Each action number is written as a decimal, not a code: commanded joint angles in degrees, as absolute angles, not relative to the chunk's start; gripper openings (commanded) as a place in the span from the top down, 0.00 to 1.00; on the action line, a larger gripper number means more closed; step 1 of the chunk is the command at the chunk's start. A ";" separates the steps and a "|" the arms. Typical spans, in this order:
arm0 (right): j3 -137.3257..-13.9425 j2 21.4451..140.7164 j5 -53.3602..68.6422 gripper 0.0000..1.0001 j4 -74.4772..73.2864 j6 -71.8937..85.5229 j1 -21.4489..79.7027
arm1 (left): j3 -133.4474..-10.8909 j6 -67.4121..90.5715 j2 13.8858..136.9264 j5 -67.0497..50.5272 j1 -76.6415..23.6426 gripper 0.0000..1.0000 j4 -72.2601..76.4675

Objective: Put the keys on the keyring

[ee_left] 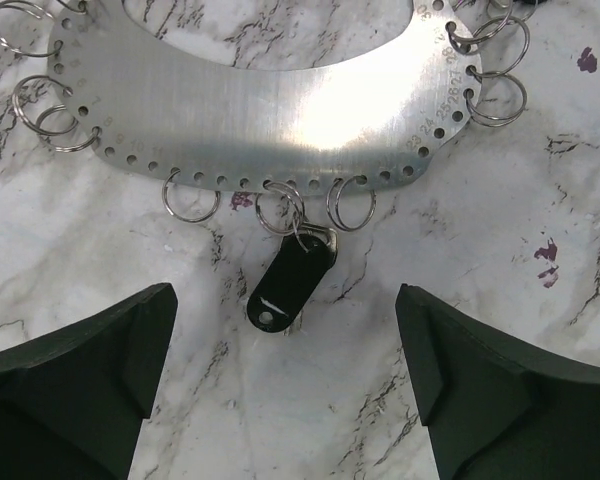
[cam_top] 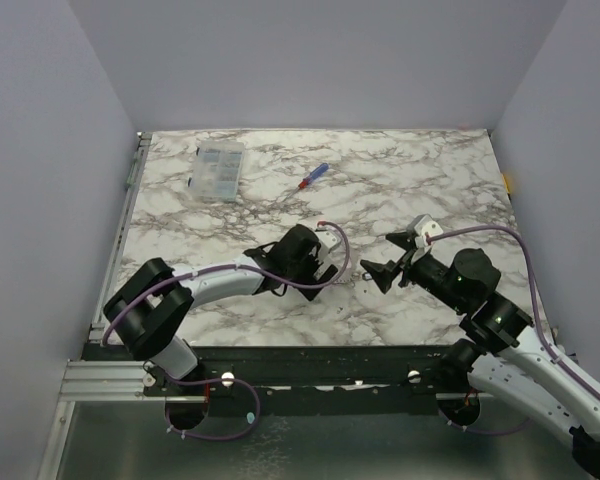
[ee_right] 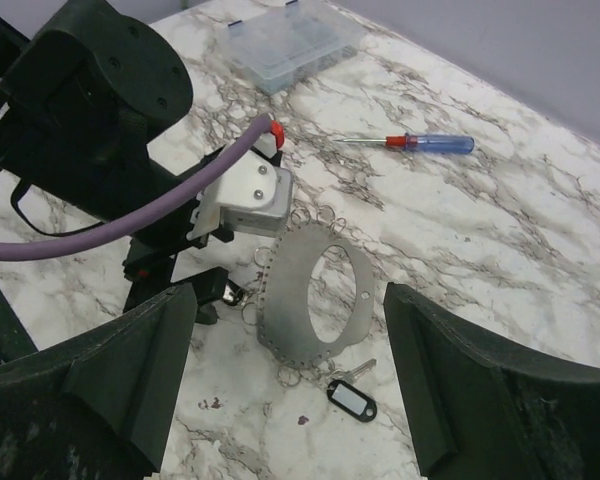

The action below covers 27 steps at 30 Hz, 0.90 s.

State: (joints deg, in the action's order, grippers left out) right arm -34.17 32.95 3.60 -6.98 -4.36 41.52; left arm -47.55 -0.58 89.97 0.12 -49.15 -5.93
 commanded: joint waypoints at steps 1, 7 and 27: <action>-34.19 32.53 0.76 0.14 -6.84 -4.74 41.31 | -49.26 0.91 84.47 4.46 -49.37 0.01 -12.20; -33.22 32.54 -7.79 0.08 -3.48 0.56 41.39 | -49.31 4.03 75.89 16.97 -49.13 0.01 -12.22; -47.74 48.15 -14.59 0.00 -9.75 23.61 41.33 | -45.40 12.55 60.74 34.04 -43.32 0.01 -15.68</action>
State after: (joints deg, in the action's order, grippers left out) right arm -48.07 49.36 -13.23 -10.55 21.12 41.45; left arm -49.67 11.55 65.32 30.70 -43.77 -16.36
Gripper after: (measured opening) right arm 0.998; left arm 0.987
